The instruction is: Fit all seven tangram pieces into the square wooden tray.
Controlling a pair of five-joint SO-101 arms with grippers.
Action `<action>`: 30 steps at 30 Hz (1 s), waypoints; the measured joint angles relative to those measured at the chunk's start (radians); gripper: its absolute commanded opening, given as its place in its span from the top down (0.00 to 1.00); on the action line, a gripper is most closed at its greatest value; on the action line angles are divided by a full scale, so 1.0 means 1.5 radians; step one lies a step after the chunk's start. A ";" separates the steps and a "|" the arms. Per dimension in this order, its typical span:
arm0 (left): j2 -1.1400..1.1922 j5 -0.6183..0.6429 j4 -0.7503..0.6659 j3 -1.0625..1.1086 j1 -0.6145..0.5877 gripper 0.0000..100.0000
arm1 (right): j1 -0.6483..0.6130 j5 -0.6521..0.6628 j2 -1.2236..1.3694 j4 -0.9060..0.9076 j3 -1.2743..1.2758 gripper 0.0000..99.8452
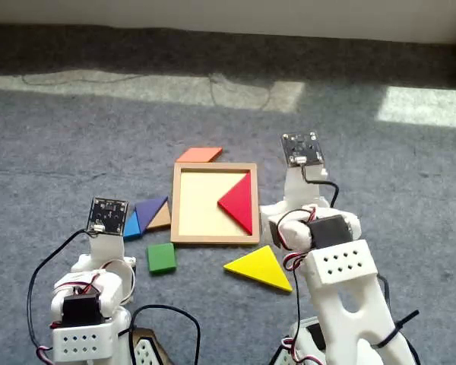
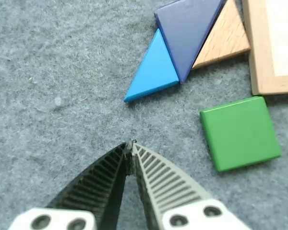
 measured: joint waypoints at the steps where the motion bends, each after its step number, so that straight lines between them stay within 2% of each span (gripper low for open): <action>1: 0.000 0.000 0.000 0.000 0.000 0.99 | 0.000 0.000 -0.002 -0.010 0.009 0.93; 8: 0.000 0.000 0.000 0.000 0.000 0.99 | 0.007 0.000 -0.004 -0.093 0.065 0.93; 13: 0.000 0.000 0.000 0.000 0.043 0.99 | 0.007 -0.003 -0.004 -0.102 0.068 0.93; 16: 0.000 0.000 0.000 0.000 0.054 0.99 | 0.007 -0.005 -0.004 -0.104 0.068 0.98; 22: 0.000 0.000 0.000 0.000 0.055 0.99 | 0.008 -0.005 -0.004 -0.122 0.068 0.99; 30: 0.000 0.000 0.003 -0.015 0.037 0.99 | 0.060 -0.005 -0.004 -0.143 0.068 0.99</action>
